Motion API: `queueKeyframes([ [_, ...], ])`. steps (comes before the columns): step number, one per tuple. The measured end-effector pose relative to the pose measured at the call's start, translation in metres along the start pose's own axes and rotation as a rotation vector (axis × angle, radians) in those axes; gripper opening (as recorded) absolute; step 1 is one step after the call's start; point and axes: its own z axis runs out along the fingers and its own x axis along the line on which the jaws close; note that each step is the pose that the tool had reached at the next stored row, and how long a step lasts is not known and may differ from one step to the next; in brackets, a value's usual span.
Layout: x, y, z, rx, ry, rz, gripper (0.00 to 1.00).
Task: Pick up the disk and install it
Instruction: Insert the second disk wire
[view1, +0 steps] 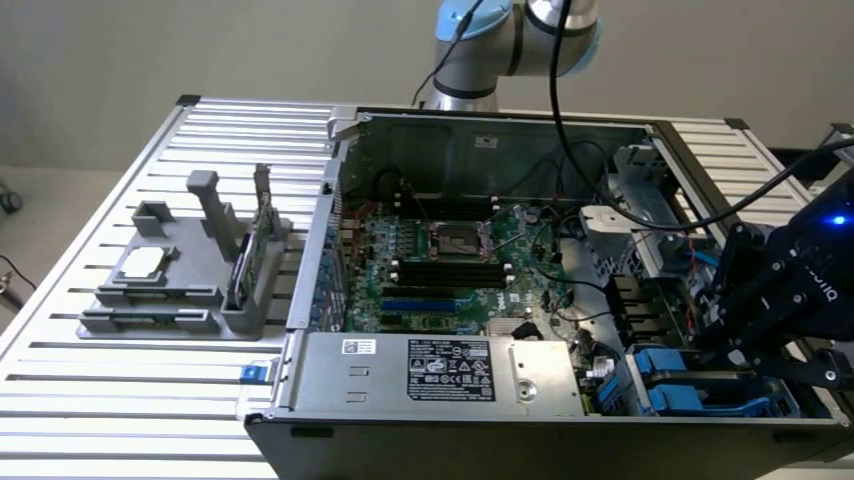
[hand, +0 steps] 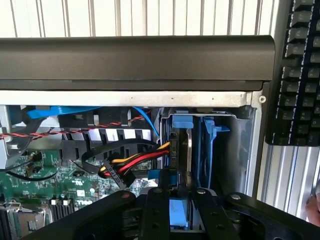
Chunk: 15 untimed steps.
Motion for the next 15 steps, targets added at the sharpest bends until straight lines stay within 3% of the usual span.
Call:
queueKeyframes([
  [7,0.0,-0.0056,-0.0157,0.0029,0.0012,0.0,0.25],
  [15,0.0,-0.0276,-0.0263,0.0041,0.0053,-0.001,0.25],
])
